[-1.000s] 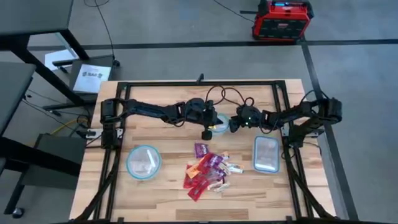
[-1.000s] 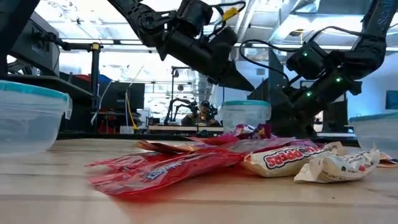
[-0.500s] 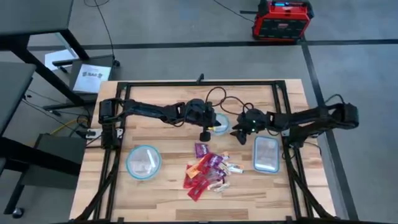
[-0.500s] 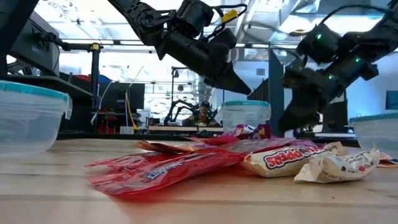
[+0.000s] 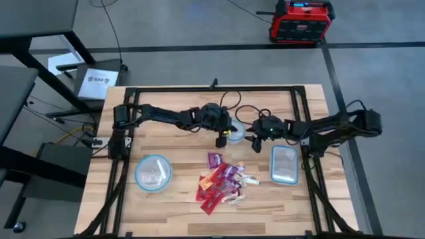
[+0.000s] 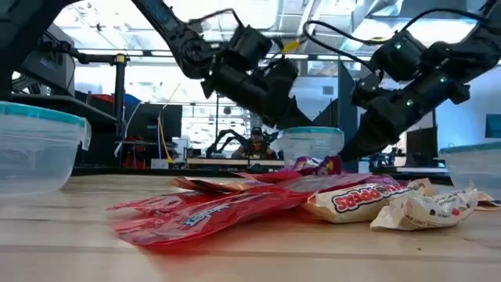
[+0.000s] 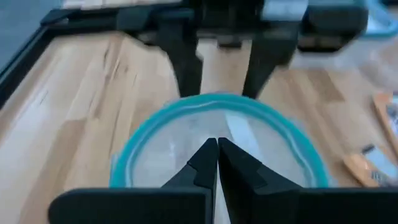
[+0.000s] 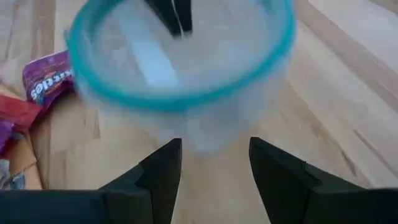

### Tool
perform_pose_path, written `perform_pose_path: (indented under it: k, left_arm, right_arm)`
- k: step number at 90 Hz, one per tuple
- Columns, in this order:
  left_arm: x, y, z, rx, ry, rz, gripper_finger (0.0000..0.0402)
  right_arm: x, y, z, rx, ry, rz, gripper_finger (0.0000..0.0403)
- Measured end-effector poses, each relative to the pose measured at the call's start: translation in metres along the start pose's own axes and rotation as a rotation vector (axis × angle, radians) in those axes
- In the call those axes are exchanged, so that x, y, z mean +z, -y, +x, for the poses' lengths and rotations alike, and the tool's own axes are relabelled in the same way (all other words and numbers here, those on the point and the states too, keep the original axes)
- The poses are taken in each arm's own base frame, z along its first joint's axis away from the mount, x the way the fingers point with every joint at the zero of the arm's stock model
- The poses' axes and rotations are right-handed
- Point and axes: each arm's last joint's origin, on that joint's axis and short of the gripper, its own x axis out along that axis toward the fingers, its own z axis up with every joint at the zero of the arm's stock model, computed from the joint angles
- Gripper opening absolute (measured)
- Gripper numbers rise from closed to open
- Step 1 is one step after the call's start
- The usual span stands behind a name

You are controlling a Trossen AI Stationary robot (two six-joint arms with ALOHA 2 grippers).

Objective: Sort candy
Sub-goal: Open the small circular transparent bin

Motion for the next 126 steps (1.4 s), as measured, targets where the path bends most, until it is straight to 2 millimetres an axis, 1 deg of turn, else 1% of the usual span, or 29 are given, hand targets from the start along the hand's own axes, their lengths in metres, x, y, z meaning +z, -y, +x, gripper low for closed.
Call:
perform_pose_path:
  k: [12, 26, 32, 45, 52, 63, 71, 75, 85, 88, 103, 110, 115, 121, 126]
  left_arm:
    - [0.0, -0.001, -0.006, -0.015, -0.057, 0.036, 0.0]
    - [0.001, -0.001, -0.012, -0.069, -0.083, 0.084, 0.0]
    - [0.001, -0.002, -0.013, -0.086, -0.083, 0.084, 0.0]
    - [0.0, -0.002, -0.014, -0.21, -0.054, 0.058, 0.0]
    - [0.002, 0.0, -0.014, -0.22, -0.04, 0.045, 0.0]
    - [0.016, 0.001, -0.017, -0.215, -0.014, -0.025, 0.0]
    - [0.027, 0.005, -0.021, -0.209, -0.022, -0.087, 0.0]
    - [0.037, 0.007, -0.024, -0.194, -0.01, -0.101, 0.0]
    - [0.055, 0.019, -0.04, -0.132, -0.046, -0.155, 0.0]
    - [0.056, 0.024, -0.045, -0.11, -0.084, -0.166, 0.0]
    - [0.048, 0.059, -0.054, 0.008, -0.304, -0.176, 0.0]
    - [0.045, 0.077, -0.055, 0.034, -0.369, -0.146, 0.0]
    - [0.038, 0.087, -0.055, 0.049, -0.411, -0.12, 0.0]
    - [0.031, 0.095, -0.054, 0.07, -0.418, -0.1, 0.0]
    - [0.029, 0.095, -0.053, 0.084, -0.409, -0.097, 0.0]
  right_arm:
    - [0.0, -0.001, 0.002, 0.007, 0.005, 0.007, 0.0175]
    - [0.002, -0.015, -0.003, 0.082, 0.024, 0.012, 0.0175]
    - [0.003, -0.02, -0.007, 0.11, 0.02, 0.051, 0.0175]
    - [0.0, -0.029, -0.016, 0.139, -0.035, 0.181, 0.0175]
    - [-0.001, -0.032, -0.021, 0.153, -0.055, 0.222, 0.0175]
    - [0.006, -0.037, -0.027, 0.189, 0.007, 0.226, 0.0175]
    - [0.011, -0.037, -0.03, 0.194, 0.056, 0.231, 0.0175]
    - [0.012, -0.036, -0.03, 0.173, 0.073, 0.225, 0.0175]
    - [0.015, -0.032, -0.03, 0.108, 0.114, 0.203, 0.0175]
    - [0.015, -0.03, -0.03, 0.096, 0.123, 0.206, 0.0175]
    - [0.028, -0.022, -0.028, 0.082, 0.243, 0.26, 0.0175]
    - [0.029, -0.015, -0.025, 0.06, 0.254, 0.322, 0.0175]
    - [0.028, -0.01, -0.021, 0.041, 0.245, 0.366, 0.0175]
    - [0.025, -0.006, -0.017, 0.046, 0.214, 0.398, 0.0175]
    - [0.022, -0.005, -0.013, 0.064, 0.19, 0.404, 0.0175]
